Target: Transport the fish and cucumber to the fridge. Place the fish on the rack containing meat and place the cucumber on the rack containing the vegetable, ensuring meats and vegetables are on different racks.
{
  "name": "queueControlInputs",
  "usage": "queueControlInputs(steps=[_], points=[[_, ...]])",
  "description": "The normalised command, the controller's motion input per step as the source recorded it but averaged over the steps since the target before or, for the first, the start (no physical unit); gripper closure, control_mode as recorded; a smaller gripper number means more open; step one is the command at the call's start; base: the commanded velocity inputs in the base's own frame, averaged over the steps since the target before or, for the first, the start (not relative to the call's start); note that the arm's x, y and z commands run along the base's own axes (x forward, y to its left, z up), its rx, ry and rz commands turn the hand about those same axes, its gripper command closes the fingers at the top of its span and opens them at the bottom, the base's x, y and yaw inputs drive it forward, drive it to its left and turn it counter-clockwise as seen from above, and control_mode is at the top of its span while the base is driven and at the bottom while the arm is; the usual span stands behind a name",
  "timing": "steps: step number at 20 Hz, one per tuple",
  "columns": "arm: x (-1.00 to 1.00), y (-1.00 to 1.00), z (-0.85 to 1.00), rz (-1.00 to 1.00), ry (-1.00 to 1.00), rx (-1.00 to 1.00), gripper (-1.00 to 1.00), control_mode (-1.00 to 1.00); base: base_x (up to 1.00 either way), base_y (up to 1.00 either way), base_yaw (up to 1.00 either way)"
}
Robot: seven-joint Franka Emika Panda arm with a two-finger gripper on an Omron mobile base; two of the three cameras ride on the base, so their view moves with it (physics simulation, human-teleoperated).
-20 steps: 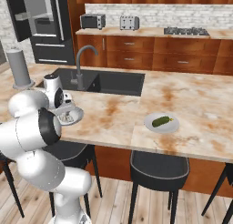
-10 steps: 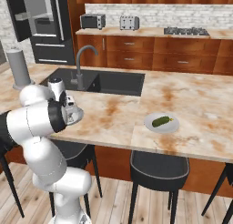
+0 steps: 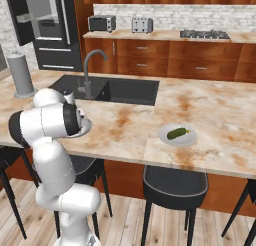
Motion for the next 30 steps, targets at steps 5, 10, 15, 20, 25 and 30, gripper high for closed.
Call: queueControlInputs(steps=[5,10,15,20,25,30], points=[[0.31,0.04,-0.19,0.0,0.0,0.0,-1.0,-1.0,0.0,0.0,0.0],[0.34,0.11,-0.12,0.0,0.0,0.0,-1.0,-1.0,0.0,0.0,0.0],[0.31,0.1,-0.23,0.0,-0.01,0.0,-1.0,-1.0,0.0,0.0,0.0],[0.34,0.07,-0.25,0.0,-0.02,0.0,-1.0,-1.0,0.0,0.0,0.0],[0.16,0.05,-0.38,0.0,0.0,0.0,-1.0,-1.0,0.0,0.0,0.0],[0.04,0.3,-0.55,0.0,0.0,0.03,1.0,-1.0,0.0,0.0,0.0]])
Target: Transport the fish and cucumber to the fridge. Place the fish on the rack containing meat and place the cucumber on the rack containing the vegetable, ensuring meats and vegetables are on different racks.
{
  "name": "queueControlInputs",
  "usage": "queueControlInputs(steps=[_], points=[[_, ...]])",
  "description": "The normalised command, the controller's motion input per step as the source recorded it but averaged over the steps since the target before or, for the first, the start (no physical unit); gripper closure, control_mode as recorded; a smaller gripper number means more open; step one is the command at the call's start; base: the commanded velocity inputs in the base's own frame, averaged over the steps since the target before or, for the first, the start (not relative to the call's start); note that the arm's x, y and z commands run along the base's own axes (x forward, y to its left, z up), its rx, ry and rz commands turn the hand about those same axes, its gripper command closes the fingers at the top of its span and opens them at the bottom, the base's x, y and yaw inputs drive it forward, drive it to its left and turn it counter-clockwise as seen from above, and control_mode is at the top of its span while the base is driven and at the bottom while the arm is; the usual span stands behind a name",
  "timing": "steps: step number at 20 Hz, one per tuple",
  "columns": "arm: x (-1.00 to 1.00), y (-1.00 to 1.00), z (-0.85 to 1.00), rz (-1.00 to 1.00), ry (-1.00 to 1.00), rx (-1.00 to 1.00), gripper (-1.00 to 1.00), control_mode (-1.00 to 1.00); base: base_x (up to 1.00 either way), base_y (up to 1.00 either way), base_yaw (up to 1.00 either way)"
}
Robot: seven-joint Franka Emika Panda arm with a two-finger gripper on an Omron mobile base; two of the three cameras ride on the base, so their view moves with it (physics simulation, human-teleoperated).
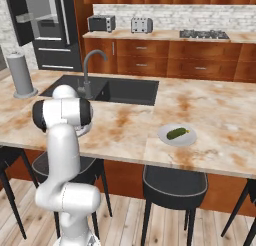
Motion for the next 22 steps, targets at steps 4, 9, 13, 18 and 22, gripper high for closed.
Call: queueControlInputs(steps=[4,9,13,18,22], points=[[-0.16,0.21,-0.18,0.0,-0.02,0.01,1.0,-1.0,0.0,0.0,0.0],[-0.88,-0.06,0.38,-0.04,-0.06,0.0,1.0,-1.0,0.0,0.0,0.0],[-0.99,-0.16,0.86,-0.06,-0.03,0.0,1.0,-1.0,0.0,0.0,0.0],[-0.92,-0.53,0.71,-0.07,-0.01,0.0,1.0,-1.0,0.0,0.0,0.0],[-0.99,-0.74,0.64,-0.19,-0.02,0.0,1.0,-1.0,0.0,0.0,0.0]])
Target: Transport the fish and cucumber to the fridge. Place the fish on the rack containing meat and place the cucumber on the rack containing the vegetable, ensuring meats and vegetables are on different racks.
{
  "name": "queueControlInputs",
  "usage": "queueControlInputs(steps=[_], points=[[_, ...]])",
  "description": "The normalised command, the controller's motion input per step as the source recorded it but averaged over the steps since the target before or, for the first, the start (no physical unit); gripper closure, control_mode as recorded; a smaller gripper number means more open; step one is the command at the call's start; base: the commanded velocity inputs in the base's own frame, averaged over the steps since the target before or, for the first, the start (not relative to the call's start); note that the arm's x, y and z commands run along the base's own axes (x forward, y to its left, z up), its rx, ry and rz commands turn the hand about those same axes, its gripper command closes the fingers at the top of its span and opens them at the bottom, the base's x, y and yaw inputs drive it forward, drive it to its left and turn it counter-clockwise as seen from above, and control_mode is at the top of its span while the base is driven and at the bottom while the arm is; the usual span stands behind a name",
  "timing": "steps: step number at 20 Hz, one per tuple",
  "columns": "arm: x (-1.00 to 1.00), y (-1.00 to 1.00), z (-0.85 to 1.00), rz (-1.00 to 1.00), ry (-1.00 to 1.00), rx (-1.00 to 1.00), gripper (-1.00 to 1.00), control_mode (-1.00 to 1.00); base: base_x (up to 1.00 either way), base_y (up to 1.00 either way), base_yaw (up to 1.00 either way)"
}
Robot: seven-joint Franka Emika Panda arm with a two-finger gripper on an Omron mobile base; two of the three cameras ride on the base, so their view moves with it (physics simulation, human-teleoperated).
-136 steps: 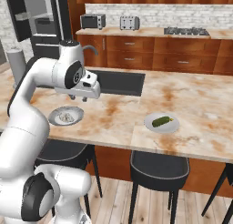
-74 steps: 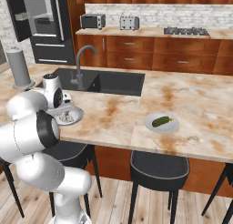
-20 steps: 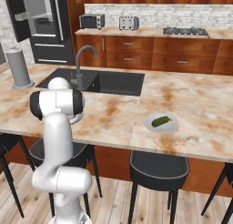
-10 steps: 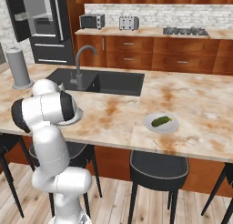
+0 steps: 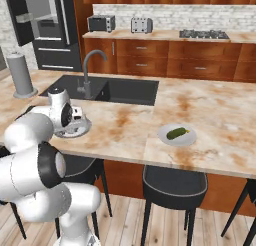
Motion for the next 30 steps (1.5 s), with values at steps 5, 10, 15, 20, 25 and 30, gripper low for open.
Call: queueControlInputs(steps=[5,10,15,20,25,30], points=[[-0.97,-0.54,0.71,-0.34,-0.05,0.0,1.0,-1.0,0.0,0.0,0.0],[-0.96,-0.52,0.76,-0.31,-0.04,0.01,1.0,-1.0,0.0,0.0,0.0],[-1.0,-0.43,0.83,-0.07,-0.2,0.09,1.0,-1.0,0.0,0.0,0.0],[-1.0,-0.1,1.0,0.0,-0.38,0.05,1.0,-1.0,0.0,0.0,0.0],[-1.0,-0.01,0.95,0.0,-0.29,0.02,1.0,-1.0,0.0,0.0,0.0],[-1.0,-0.1,0.3,0.0,-0.1,0.02,1.0,-1.0,0.0,0.0,0.0]])
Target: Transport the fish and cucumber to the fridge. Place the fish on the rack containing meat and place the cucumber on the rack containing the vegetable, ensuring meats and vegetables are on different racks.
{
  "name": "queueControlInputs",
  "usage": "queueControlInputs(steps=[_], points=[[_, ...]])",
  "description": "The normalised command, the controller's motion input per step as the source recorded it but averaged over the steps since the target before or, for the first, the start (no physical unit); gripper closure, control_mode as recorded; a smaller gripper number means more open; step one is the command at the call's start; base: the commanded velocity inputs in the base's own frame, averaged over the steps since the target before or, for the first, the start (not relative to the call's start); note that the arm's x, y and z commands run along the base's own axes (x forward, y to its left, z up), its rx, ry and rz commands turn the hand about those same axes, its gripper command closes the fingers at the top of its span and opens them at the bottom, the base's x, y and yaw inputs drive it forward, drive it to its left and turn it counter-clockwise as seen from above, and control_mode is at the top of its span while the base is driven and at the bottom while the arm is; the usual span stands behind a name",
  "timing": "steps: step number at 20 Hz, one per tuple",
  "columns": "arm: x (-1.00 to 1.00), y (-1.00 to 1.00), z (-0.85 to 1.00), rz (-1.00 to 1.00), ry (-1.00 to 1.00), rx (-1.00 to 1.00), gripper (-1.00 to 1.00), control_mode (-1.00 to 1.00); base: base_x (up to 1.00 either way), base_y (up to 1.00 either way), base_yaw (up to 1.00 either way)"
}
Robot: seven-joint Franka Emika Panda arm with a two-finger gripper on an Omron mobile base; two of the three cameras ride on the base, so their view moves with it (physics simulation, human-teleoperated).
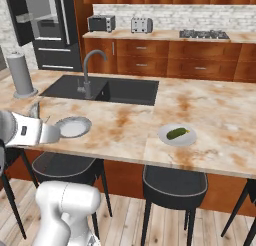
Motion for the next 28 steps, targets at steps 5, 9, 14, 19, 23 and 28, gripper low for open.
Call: queueControlInputs(steps=[5,9,14,19,23,28], points=[[-1.0,-0.07,0.37,0.0,-0.27,0.02,1.0,-1.0,0.0,0.0,0.0],[-0.5,0.0,0.47,0.0,-0.17,0.02,1.0,1.0,-0.5,0.0,0.0],[0.0,0.0,0.0,0.0,0.0,0.0,1.0,1.0,-1.0,0.0,0.0],[0.0,0.0,0.0,0.0,0.0,0.0,1.0,1.0,-1.0,0.48,0.07],[0.0,0.0,0.0,0.0,0.0,0.0,1.0,1.0,-0.24,1.0,0.02],[0.0,0.0,0.0,0.0,0.0,0.0,1.0,1.0,0.3,1.0,0.0]])
